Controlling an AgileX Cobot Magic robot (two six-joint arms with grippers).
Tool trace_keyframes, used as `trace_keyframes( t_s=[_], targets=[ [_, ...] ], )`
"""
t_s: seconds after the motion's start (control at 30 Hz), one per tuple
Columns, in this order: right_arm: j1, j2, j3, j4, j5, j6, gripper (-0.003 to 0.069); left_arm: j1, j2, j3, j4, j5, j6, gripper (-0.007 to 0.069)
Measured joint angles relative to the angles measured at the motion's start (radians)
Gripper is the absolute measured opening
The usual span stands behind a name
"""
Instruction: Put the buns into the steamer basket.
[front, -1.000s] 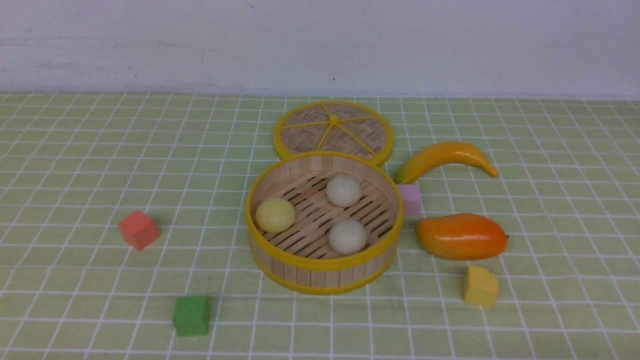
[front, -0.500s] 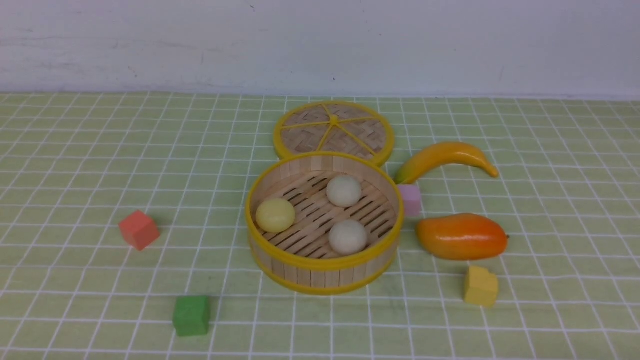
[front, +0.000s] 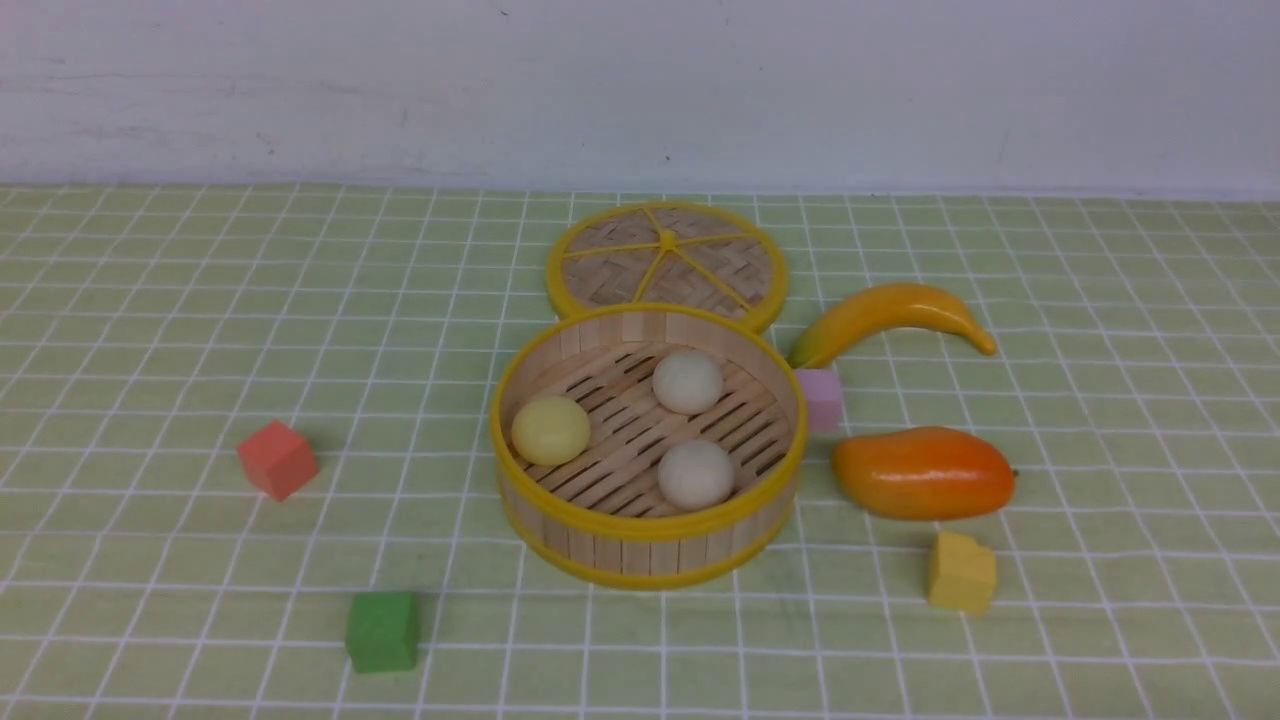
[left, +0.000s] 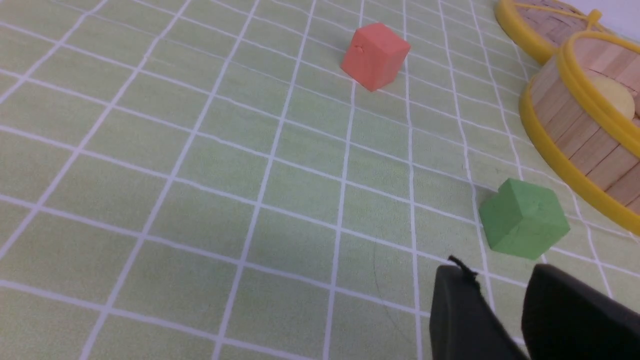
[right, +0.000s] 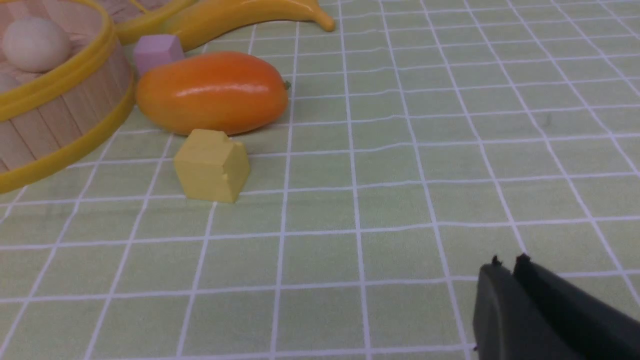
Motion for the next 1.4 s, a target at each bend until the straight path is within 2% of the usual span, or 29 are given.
trace_keyframes(
  t_s=[1.4],
  targets=[
    [0.000,0.000,0.002,0.000,-0.005,0.000,0.0079,0.000,0.000,0.000,0.000,0.000,0.000,0.0228]
  ],
)
